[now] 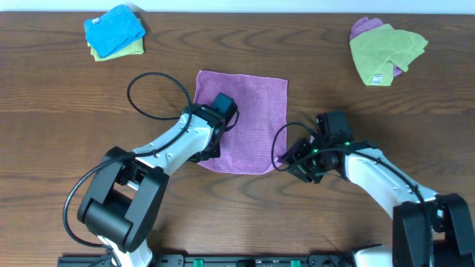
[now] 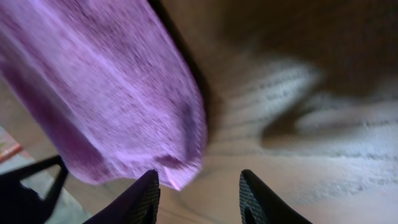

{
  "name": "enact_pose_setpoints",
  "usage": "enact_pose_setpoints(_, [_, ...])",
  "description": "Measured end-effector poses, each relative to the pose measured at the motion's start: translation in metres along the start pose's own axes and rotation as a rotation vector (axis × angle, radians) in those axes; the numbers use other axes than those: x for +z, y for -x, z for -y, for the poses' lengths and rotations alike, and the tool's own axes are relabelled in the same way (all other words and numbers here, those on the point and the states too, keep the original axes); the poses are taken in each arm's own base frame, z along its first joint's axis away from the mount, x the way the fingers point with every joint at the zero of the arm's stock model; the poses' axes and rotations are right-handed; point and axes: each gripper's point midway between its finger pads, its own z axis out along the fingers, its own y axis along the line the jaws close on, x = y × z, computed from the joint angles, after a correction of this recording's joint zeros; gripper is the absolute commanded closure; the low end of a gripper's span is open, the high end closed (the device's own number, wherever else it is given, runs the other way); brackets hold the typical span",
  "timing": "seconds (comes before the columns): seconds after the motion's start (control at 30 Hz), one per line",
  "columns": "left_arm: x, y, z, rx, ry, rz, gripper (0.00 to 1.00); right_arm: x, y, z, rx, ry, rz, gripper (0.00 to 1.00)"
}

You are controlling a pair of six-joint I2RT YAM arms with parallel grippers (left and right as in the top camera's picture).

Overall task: Fold the cloth
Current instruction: 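Reach the right gripper to the cloth's lower-right corner and pinch it, then lift the bottom corners with both grippers and fold them up to the top edge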

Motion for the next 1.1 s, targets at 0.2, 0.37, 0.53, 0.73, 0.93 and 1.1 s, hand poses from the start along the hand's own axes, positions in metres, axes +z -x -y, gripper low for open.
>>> enact_pose_setpoints(0.2, [0.000,0.001,0.001,0.016,-0.002,0.004,0.94,0.001,0.008,-0.015,0.011,0.013,0.026,0.59])
enact_pose_setpoints(0.37, [0.000,0.001,0.001,0.020,-0.003,0.005,0.94,0.018,0.000,-0.009,0.020,-0.035,-0.020,0.59])
enact_pose_setpoints(0.53, [0.000,0.001,0.001,0.019,-0.003,0.005,0.94,0.026,-0.004,-0.003,0.035,-0.062,-0.045,0.67])
enact_pose_setpoints(0.73, [0.000,0.001,0.001,0.020,-0.004,0.006,0.94,0.025,-0.004,-0.003,0.031,-0.065,-0.048,0.97])
enact_pose_setpoints(0.93, [0.000,0.001,0.001,0.023,-0.004,0.006,0.94,0.025,-0.005,-0.002,0.033,-0.069,-0.054,0.99])
enact_pose_setpoints(1.1, [0.000,0.001,0.000,0.038,-0.001,0.001,0.94,0.018,-0.015,0.004,0.036,-0.126,-0.100,0.98])
